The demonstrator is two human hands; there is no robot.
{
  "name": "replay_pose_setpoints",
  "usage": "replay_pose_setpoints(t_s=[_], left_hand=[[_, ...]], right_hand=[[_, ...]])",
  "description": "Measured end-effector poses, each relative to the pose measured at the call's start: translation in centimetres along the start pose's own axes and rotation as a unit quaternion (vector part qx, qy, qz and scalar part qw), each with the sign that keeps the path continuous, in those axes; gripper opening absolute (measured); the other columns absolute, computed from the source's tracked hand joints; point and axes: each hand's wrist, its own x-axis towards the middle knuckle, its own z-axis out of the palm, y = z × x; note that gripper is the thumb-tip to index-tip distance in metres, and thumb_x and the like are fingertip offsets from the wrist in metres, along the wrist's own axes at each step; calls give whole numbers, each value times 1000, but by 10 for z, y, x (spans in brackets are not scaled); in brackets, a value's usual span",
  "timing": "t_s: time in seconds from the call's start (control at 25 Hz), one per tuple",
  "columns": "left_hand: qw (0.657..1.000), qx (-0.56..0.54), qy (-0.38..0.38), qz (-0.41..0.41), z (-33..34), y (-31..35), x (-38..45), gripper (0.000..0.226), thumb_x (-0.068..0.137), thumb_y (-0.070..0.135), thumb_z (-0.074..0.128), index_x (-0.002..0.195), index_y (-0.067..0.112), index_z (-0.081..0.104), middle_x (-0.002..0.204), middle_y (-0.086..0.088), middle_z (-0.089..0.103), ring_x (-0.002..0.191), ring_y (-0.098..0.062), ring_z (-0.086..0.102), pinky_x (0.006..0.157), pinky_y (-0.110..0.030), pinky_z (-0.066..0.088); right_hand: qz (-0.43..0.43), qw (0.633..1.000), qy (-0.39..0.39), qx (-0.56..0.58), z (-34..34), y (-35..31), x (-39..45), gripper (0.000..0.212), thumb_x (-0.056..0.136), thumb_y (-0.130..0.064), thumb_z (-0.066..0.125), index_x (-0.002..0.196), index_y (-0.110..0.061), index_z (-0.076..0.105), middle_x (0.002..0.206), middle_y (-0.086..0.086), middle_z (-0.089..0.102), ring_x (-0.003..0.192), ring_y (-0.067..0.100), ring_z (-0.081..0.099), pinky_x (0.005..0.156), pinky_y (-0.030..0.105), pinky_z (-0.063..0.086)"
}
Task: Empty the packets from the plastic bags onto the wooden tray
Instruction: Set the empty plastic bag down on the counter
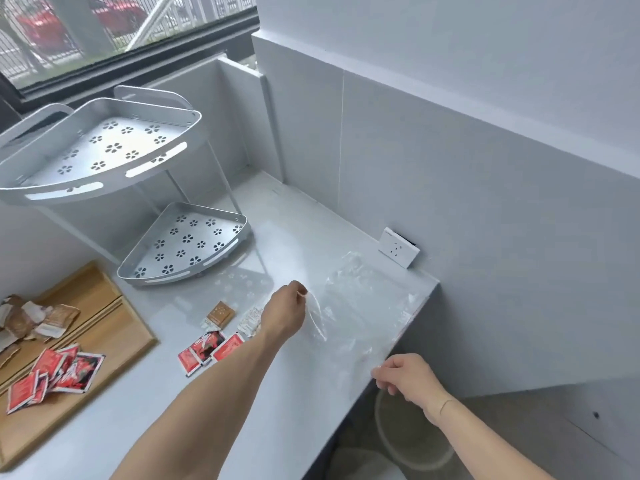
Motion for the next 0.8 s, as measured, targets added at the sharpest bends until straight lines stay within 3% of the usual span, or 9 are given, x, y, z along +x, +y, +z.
replay_pose_setpoints(t_s=[0.08,0.2,0.36,0.52,0.68,0.8], left_hand=[[1000,26,-7,8,5,3,8,28,97,19,40,117,19,58,113,-5,64,99,-27,61,82,-39,51],[999,43,-13,8,10,1,14,27,96,19,42,118,19,57,116,-6,62,103,-28,60,84,-40,50],[999,24,-1,21,11,-8,11,26,96,23,43,117,15,58,117,-7,60,104,-26,58,85,-40,50],[999,-22,41,26,0,-20,-1,24,97,33,47,110,18,60,111,-2,60,100,-23,60,83,-42,51],[997,0,60,44,-20,-52,-18,22,96,33,48,109,21,61,110,2,62,98,-20,60,80,-40,52],[997,4,72,30,-42,-88,-35,19,93,30,52,107,22,61,105,2,63,98,-19,59,77,-35,49]], right_hand=[[5,1000,8,8,2,0,1,21,78,-27,73,62,-14,70,67,8,74,50,7,53,48,15,38],[13,1000,15,2,5,-4,3,25,79,-29,72,59,-16,65,55,-3,67,46,7,51,47,15,36],[22,999,26,-31,6,-13,3,44,78,-41,70,51,-21,42,42,-8,47,39,9,44,52,22,37],[-14,989,51,-139,7,-23,1,56,80,-49,62,52,-21,21,50,-5,25,52,18,31,58,31,27],[-86,949,104,-285,18,-41,-5,50,81,-51,53,51,-18,28,49,-5,32,48,18,34,50,29,29],[-151,919,129,-341,43,-71,-6,39,80,-51,51,55,-21,46,51,-7,51,51,15,49,48,26,36]])
